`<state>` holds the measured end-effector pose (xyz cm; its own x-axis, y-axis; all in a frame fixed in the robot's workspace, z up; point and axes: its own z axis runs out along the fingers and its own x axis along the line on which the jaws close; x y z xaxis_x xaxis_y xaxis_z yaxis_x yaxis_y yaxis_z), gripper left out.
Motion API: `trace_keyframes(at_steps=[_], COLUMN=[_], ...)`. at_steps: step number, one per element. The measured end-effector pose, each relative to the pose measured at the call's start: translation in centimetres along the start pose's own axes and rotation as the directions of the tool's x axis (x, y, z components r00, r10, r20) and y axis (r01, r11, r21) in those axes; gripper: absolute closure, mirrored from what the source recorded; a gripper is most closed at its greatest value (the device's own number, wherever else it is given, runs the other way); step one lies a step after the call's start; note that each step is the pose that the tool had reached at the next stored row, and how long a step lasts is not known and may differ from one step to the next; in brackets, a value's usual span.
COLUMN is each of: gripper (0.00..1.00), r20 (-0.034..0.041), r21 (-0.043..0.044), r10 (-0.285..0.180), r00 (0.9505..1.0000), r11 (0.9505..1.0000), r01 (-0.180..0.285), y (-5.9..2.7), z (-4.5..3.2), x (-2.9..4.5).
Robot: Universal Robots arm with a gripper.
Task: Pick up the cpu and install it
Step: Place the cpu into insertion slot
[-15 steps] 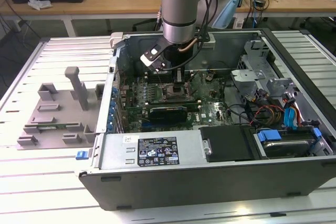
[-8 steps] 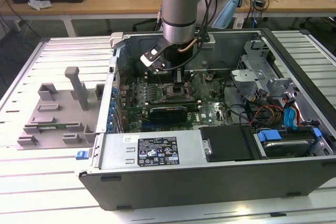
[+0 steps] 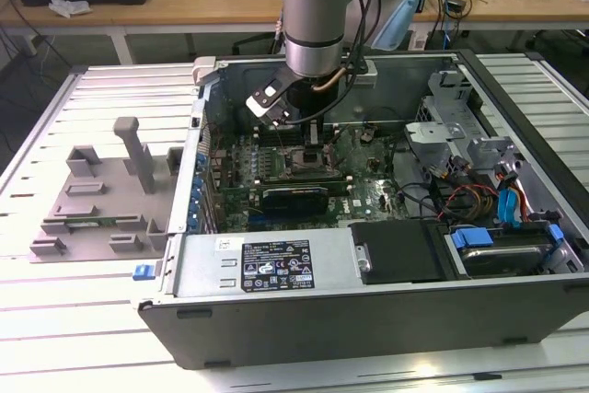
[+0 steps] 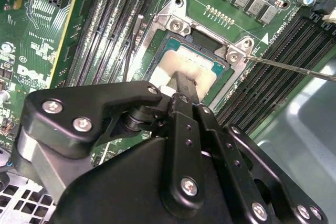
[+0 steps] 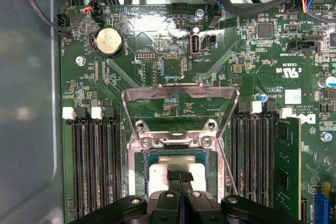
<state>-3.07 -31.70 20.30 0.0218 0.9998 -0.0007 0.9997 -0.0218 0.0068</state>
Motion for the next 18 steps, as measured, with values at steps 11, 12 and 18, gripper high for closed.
trace_keyframes(at_steps=[11, 12, 18], gripper=[0.89, 0.89, 0.89], r20=[0.0006, 0.0008, 0.0013], r21=[0.0002, 0.0003, 0.0001], r10=[0.0, 0.0, 0.0], r00=[1.0, 1.0, 1.0], r11=[1.0, 1.0, 1.0], r01=[0.0, 0.0, 0.0], y=[0.03, 0.03, 0.05], z=[-4.21, -4.62, -7.32], x=[-0.01, -0.01, -0.01])
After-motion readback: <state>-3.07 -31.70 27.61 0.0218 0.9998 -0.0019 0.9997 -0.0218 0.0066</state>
